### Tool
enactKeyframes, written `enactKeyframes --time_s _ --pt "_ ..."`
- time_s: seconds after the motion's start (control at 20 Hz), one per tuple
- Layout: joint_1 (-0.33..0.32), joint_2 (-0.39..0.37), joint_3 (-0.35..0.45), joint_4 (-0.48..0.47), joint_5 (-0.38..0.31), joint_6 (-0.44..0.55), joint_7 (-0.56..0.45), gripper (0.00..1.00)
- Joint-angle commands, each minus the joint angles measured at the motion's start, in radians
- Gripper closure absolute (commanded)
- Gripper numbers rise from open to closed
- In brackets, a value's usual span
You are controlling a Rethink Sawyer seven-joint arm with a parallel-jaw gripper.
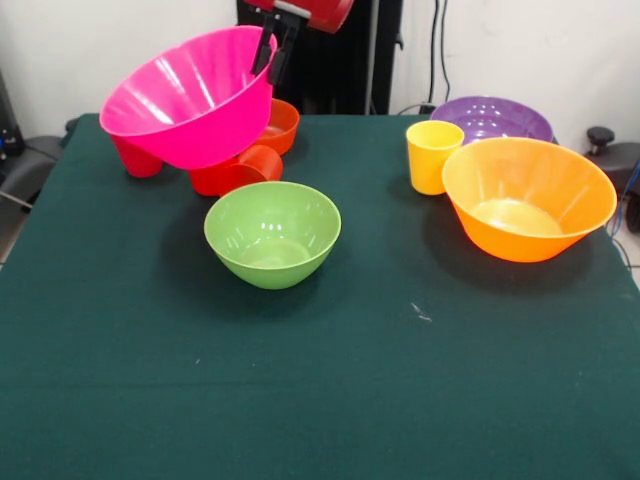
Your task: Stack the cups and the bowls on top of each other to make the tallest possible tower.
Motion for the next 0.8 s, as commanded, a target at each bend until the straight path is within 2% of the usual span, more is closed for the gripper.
enactKeyframes --time_s 0.05,0.8 --pt "0.024 0.037 0.045 -0.064 0.026 -0.004 0.151 1.0" --pt "0.042 0.058 0.038 -0.081 0.04 -0.021 0.163 1.0"
